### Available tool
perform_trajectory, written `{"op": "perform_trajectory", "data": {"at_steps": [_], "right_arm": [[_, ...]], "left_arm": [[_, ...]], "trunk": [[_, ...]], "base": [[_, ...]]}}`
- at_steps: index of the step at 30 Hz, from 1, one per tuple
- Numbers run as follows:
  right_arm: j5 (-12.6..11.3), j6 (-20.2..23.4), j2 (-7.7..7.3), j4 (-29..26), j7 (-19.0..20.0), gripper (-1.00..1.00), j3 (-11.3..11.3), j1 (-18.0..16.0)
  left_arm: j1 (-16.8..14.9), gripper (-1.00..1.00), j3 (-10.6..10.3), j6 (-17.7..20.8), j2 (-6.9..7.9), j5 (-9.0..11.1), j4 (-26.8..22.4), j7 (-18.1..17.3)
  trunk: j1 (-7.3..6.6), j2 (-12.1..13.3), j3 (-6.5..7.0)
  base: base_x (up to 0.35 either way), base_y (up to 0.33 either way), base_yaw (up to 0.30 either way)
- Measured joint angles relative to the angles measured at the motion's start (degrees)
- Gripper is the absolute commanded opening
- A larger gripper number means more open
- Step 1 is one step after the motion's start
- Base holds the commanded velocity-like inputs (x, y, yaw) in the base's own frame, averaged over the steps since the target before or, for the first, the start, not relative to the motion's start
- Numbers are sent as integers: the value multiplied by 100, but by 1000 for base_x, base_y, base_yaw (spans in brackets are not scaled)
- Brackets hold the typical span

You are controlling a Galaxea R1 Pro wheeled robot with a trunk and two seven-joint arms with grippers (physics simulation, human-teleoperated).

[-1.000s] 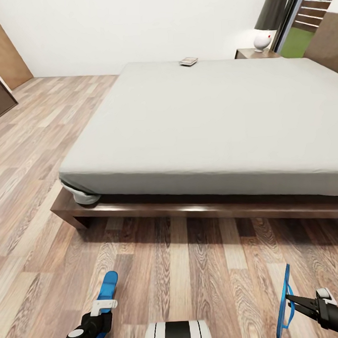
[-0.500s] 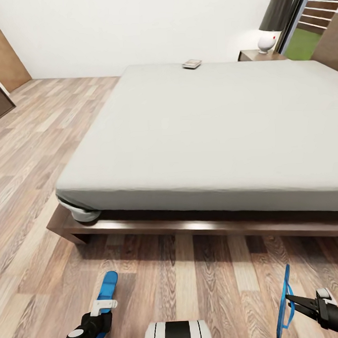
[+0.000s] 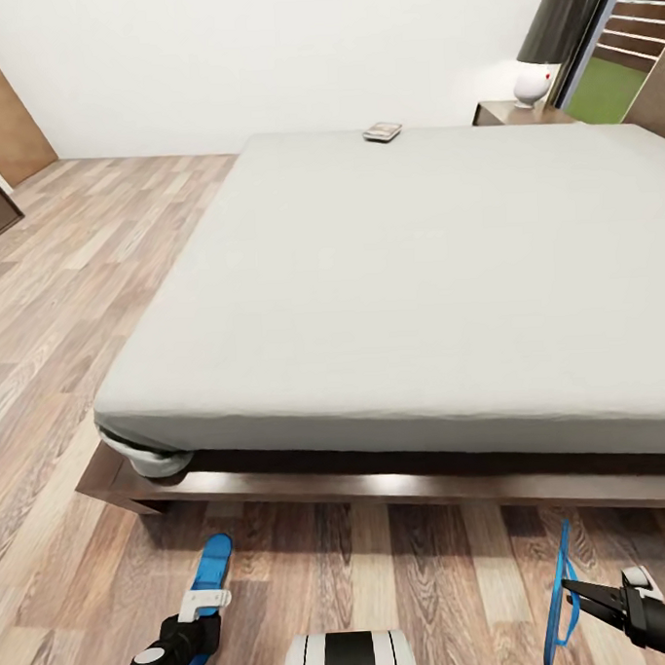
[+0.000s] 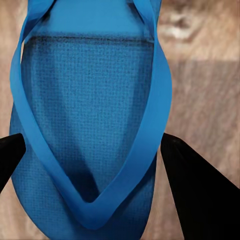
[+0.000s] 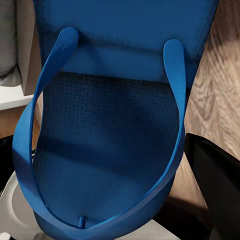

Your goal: In the bedroom, move the book from the bed onto either nightstand, and place the two sandals side by side next to the bed.

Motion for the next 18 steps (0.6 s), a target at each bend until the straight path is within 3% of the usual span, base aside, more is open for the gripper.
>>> {"op": "perform_trajectory", "data": {"at_steps": [3, 18], "right_arm": [[-1, 0, 0, 0, 0, -100, -2, 0], [0, 0, 0, 0, 0, -100, 1, 0]], "left_arm": [[0, -100, -3, 1, 0, -1, 0, 0], [0, -100, -3, -4, 0, -1, 1, 9]], "trunk": [[0, 0, 0], [39, -20, -332]], "base": [[6, 0, 0], [0, 0, 0]]}}
